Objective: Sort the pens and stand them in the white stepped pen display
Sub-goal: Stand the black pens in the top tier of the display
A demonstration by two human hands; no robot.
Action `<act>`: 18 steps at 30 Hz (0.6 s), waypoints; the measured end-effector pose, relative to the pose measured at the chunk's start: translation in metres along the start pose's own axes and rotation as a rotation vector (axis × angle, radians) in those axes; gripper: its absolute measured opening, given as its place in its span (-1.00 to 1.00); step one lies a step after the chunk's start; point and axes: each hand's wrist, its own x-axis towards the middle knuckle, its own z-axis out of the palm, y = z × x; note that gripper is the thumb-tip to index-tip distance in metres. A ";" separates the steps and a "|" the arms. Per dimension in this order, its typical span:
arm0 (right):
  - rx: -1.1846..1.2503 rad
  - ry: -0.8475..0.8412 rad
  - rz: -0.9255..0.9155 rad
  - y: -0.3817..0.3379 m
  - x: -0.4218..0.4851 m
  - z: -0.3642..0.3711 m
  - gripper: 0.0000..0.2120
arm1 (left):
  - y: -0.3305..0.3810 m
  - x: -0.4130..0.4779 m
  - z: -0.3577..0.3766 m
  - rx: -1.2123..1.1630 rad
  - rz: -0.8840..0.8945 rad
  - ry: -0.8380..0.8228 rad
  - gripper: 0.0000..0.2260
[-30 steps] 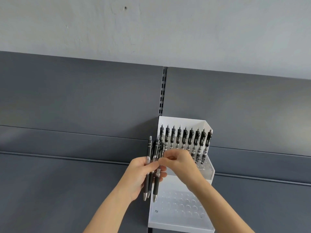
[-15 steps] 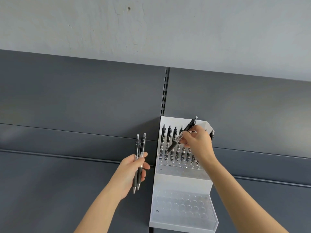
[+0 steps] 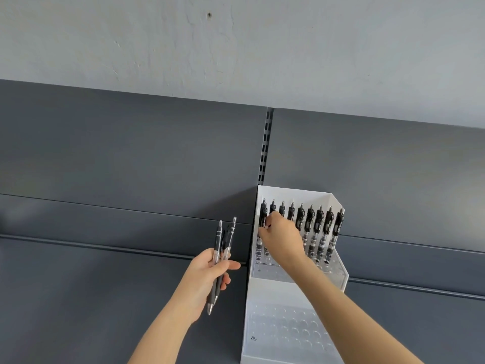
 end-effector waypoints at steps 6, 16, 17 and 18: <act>0.067 0.041 0.031 0.001 -0.003 0.006 -0.81 | 0.001 0.000 0.002 -0.094 0.009 0.013 -0.91; 0.460 -0.022 -0.007 0.016 -0.048 -0.013 -0.82 | 0.006 -0.004 0.012 -0.226 -0.029 -0.072 -0.94; 0.495 -0.055 -0.015 0.013 -0.049 -0.013 -0.80 | 0.006 -0.005 0.016 -0.218 -0.029 -0.084 -0.94; 0.523 -0.079 -0.020 0.010 -0.049 -0.013 -0.81 | 0.007 -0.005 0.020 -0.206 -0.028 -0.097 -0.94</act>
